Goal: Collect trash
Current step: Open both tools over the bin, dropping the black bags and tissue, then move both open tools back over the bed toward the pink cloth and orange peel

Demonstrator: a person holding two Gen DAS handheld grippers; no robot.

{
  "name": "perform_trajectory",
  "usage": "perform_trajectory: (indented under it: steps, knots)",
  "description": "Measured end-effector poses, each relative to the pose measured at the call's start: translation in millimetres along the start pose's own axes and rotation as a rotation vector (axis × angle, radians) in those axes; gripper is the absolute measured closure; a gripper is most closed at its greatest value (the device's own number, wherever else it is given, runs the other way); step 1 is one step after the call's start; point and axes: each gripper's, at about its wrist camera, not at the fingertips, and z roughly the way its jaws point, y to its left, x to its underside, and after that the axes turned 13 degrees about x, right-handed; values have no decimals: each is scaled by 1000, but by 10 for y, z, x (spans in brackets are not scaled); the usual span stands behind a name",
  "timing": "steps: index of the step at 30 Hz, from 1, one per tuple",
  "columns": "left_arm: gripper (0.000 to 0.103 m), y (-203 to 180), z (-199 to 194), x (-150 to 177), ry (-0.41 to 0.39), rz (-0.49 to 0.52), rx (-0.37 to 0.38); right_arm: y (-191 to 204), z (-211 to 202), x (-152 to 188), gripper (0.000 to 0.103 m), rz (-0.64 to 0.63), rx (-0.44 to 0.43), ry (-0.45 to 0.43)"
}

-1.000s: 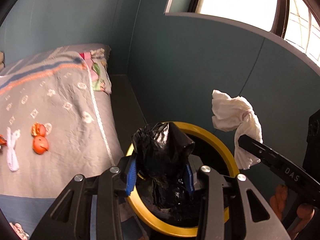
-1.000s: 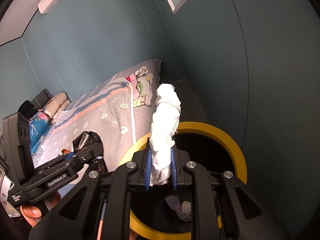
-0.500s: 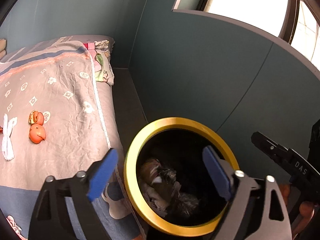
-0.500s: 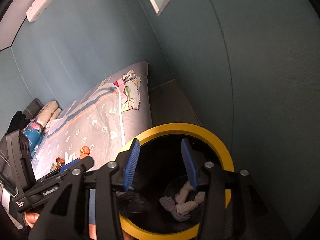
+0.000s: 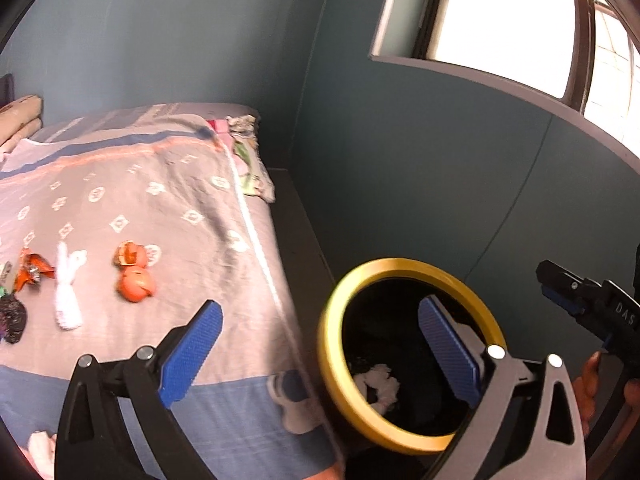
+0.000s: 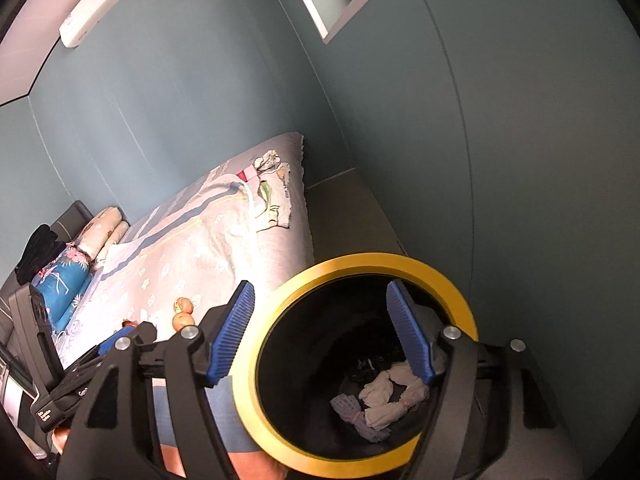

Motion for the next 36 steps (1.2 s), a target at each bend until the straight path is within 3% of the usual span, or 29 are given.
perform_trajectory:
  steps: [10,20,36]
  knots:
    - [8,505,-615,-2,-80,-95,-54,452,-41,5,33,-74,-81,4]
    - [8,835,-1135,89,-124,-101,-150,1013,-114,53,28,-178,-163,2]
    - [8,1629,-1764,490,-106,-150,-337,2143,63,380,24,-379,-279,33]
